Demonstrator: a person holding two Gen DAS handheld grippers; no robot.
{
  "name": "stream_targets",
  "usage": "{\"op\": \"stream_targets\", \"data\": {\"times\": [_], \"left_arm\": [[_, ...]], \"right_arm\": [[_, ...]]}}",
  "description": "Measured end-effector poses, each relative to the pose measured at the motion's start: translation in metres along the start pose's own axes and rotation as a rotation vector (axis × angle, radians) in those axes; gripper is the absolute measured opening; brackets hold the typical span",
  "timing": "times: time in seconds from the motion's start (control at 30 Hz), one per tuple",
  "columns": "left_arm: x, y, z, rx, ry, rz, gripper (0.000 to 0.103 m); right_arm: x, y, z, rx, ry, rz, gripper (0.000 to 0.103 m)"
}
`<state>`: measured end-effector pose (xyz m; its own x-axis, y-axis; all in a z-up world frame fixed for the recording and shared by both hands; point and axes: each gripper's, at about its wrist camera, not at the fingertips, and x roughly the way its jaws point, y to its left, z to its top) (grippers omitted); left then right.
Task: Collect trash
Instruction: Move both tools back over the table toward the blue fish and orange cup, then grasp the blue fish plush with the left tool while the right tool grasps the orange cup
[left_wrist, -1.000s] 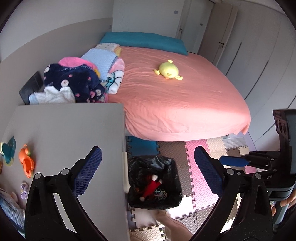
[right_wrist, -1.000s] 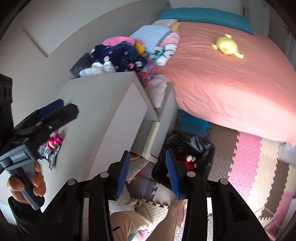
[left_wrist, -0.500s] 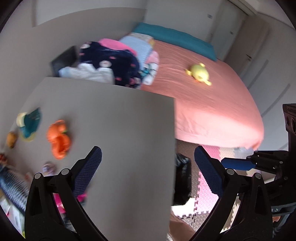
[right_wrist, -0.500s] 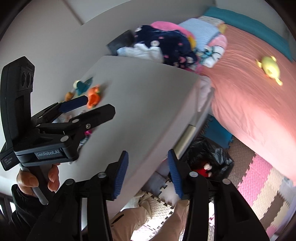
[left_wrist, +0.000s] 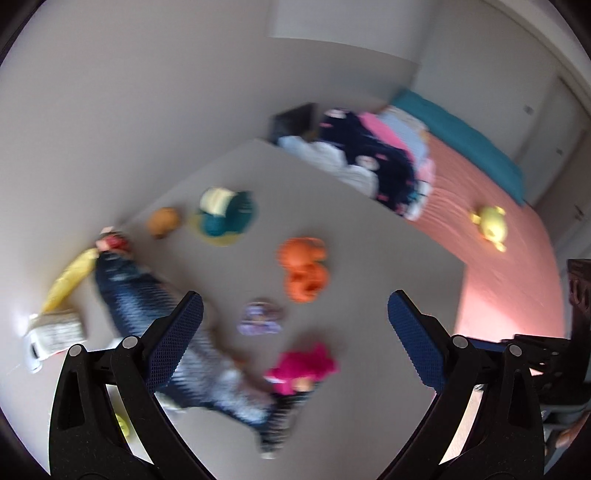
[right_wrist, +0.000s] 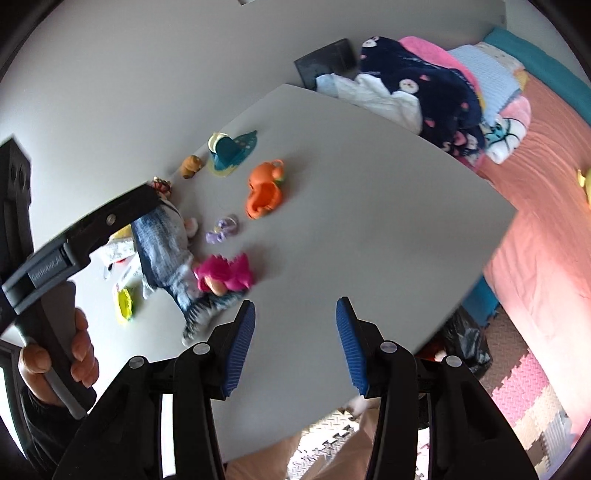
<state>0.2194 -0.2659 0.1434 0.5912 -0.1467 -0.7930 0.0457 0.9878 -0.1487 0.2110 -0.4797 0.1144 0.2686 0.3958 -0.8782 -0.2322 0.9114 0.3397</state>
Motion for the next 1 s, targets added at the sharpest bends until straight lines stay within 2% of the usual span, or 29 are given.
{"op": "stream_targets", "data": {"times": [0.1, 0.2, 0.23, 0.27, 0.33, 0.5, 0.67, 0.8, 1.0], "left_arm": [[0.002, 0.028, 0.003, -0.057, 0.005, 0.069, 0.097], [0.006, 0.05, 0.001, -0.116, 0.005, 0.148, 0.097], [0.008, 0.058, 0.001, -0.134, 0.009, 0.154, 0.097], [0.012, 0.066, 0.001, -0.153, 0.02, 0.145, 0.097], [0.021, 0.081, 0.001, -0.204, 0.051, 0.119, 0.097], [0.045, 0.101, 0.0, -0.221, 0.112, 0.13, 0.097], [0.066, 0.109, -0.002, -0.231, 0.151, 0.136, 0.097], [0.072, 0.11, -0.002, -0.218, 0.152, 0.149, 0.097], [0.071, 0.114, -0.003, -0.211, 0.132, 0.16, 0.097]], "right_arm": [[0.011, 0.008, 0.017, -0.026, -0.002, -0.021, 0.047], [0.024, 0.015, 0.031, -0.027, 0.005, 0.021, 0.048], [0.029, 0.018, 0.038, -0.028, 0.013, 0.028, 0.049], [0.033, 0.022, 0.043, -0.037, 0.018, 0.03, 0.057], [0.041, 0.028, 0.053, -0.052, 0.014, 0.018, 0.063], [0.07, 0.033, 0.075, -0.033, 0.043, 0.015, 0.064], [0.1, 0.037, 0.09, -0.032, 0.079, -0.064, 0.063], [0.123, 0.043, 0.1, -0.019, 0.116, -0.043, 0.063], [0.148, 0.055, 0.105, -0.048, 0.139, -0.096, 0.063]]}}
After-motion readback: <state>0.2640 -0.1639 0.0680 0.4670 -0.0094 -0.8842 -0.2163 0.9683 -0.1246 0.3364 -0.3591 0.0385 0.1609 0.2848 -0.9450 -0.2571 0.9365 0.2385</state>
